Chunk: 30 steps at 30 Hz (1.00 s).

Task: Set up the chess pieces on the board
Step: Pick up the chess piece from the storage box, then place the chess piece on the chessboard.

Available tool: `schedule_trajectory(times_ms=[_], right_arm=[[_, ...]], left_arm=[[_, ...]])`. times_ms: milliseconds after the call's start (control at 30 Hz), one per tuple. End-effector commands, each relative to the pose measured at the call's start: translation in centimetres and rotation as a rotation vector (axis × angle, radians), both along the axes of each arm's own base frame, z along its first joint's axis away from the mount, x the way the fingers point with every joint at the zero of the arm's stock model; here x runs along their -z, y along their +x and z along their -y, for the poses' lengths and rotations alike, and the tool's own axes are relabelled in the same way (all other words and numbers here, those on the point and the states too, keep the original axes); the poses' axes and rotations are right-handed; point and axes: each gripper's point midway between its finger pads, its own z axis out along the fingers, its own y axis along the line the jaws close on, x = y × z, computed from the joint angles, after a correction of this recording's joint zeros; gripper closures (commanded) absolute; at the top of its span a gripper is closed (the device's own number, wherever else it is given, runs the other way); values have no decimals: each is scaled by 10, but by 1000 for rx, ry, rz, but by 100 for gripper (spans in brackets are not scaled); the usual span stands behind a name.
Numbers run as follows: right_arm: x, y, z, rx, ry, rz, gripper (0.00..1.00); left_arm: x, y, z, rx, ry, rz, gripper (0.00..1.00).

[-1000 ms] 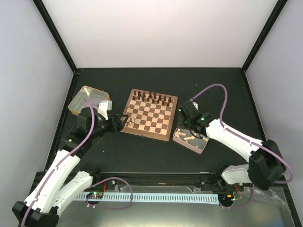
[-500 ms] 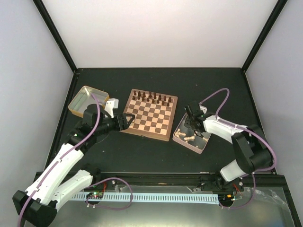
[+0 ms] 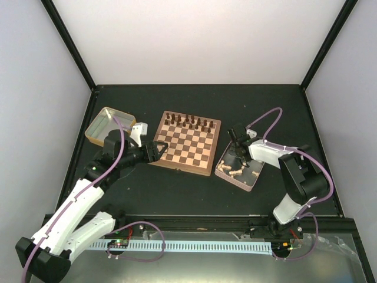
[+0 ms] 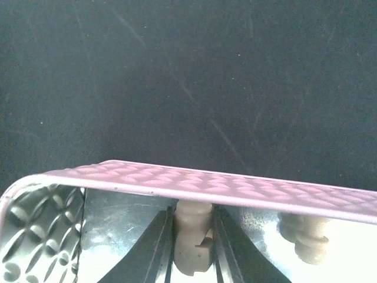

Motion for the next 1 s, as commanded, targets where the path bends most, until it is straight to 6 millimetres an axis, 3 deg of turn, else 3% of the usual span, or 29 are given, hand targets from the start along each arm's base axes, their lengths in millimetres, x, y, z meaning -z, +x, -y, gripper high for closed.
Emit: schedule_trajectory(times_ms=[0,133,267,400,667,833,967], right_arm=[[-9,8,4,4,-18,44,86],[-21,5,0,-58,-6,62,90],[-41,-8,-18,-197,79,91,90],[-70,-28,-60,-430,266,160,90],[-162,-89,-176,-1053,520,430,89],[-187,-111,-216,-1254,516,495,89],[-199,-122,-231,-1333,516,529,88]], left_arm=[[-24,3,4,7,-38,51,31],[-25,2,6,18,-50,46,31],[-30,-3,14,63,-87,43,30],[-31,-9,31,152,-154,8,29],[-27,-22,67,341,-286,-147,24],[-19,-27,78,374,-303,-226,23],[-7,-22,72,314,-275,-254,24]])
